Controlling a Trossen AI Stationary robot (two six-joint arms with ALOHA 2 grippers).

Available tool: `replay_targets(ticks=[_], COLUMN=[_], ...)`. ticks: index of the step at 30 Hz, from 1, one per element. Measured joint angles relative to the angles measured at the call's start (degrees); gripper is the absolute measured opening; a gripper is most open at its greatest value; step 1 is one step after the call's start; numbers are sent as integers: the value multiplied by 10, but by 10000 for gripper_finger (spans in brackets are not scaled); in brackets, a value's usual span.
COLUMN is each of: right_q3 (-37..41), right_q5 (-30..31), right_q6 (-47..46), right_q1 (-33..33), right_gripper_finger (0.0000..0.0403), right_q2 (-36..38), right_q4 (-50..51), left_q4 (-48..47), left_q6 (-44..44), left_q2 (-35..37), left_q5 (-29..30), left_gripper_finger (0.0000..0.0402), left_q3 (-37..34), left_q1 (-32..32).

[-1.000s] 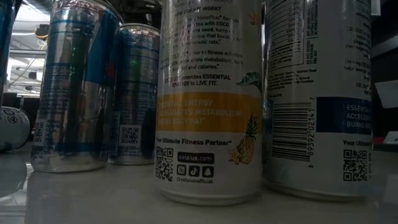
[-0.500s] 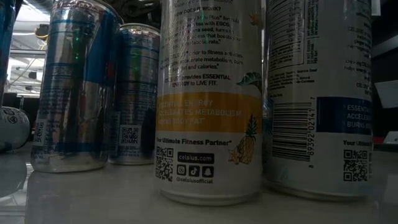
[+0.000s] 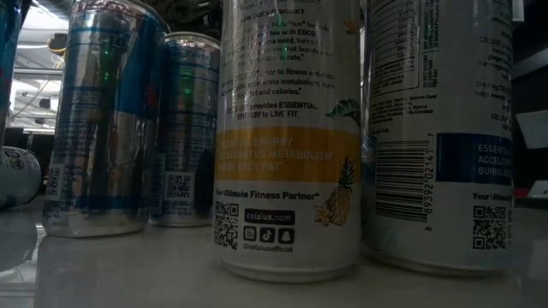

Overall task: Place canned beverage on shelf
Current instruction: Put the white soda can aligned with the other white soda can on the shelf

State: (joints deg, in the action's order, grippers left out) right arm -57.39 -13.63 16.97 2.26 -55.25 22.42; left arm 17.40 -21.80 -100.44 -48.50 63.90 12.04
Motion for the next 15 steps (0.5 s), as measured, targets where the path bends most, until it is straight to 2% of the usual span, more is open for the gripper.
replay_targets(ticks=[15], right_q3=[1], right_q5=[1], right_q6=[-2], right_q1=[0], right_gripper_finger=[363], right_q2=[-47], right_q4=[-34], left_q4=[25], left_q6=[-5], left_q2=[0], left_q5=[3], left_gripper_finger=[221], left_q3=[0], left_q1=[-14])
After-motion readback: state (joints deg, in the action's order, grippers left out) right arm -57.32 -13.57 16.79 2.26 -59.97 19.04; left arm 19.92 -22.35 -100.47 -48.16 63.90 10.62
